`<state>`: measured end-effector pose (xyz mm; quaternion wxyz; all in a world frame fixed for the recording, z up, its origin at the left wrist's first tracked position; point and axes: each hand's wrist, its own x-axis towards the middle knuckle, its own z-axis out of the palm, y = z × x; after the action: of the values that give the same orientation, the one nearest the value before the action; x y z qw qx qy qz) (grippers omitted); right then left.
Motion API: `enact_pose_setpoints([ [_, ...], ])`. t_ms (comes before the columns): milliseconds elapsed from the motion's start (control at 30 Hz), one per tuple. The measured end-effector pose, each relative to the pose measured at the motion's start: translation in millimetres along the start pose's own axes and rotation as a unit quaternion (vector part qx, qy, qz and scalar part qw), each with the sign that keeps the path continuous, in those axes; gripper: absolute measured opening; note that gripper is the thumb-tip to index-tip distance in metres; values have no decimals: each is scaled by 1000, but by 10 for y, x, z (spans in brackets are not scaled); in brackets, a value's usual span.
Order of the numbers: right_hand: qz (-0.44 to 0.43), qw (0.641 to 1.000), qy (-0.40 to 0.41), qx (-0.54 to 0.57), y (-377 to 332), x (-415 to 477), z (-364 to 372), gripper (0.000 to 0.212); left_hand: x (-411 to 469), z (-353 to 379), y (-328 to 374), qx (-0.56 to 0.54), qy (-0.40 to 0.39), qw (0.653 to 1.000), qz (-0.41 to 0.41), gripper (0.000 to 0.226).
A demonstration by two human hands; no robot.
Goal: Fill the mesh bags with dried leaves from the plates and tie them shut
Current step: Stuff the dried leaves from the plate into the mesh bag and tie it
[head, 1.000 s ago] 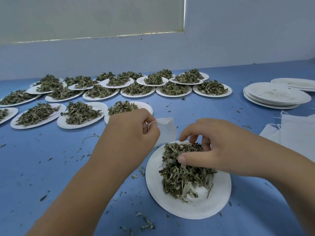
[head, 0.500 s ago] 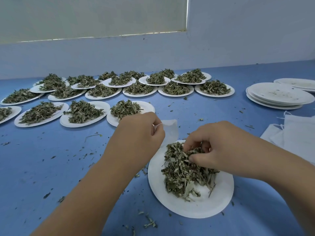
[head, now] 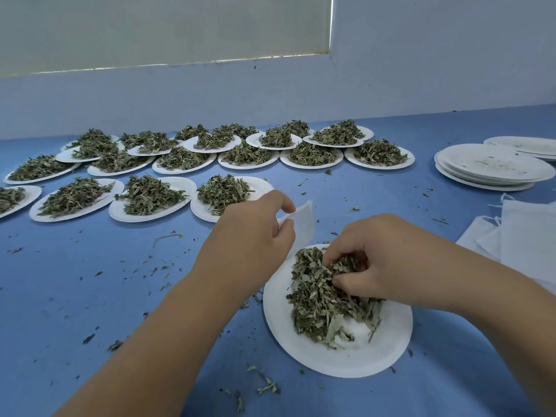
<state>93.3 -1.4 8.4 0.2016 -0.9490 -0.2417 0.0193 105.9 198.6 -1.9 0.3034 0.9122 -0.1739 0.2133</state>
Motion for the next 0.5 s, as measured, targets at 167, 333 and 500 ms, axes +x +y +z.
enact_pose_setpoints([
  [167, -3, 1000, 6, 21, 12, -9, -41, 13, -1, 31, -9, -10, -6, 1000, 18, 9],
  [333, -2, 995, 22, 95, 3, -35, -154, 13, -1, 42, -42, -19, -7, 1000, 16, 9],
  [500, -21, 983, 23, 181, -12, -59, -218, 12, -3, 30, -59, -31, -3, 999, 17, 10],
])
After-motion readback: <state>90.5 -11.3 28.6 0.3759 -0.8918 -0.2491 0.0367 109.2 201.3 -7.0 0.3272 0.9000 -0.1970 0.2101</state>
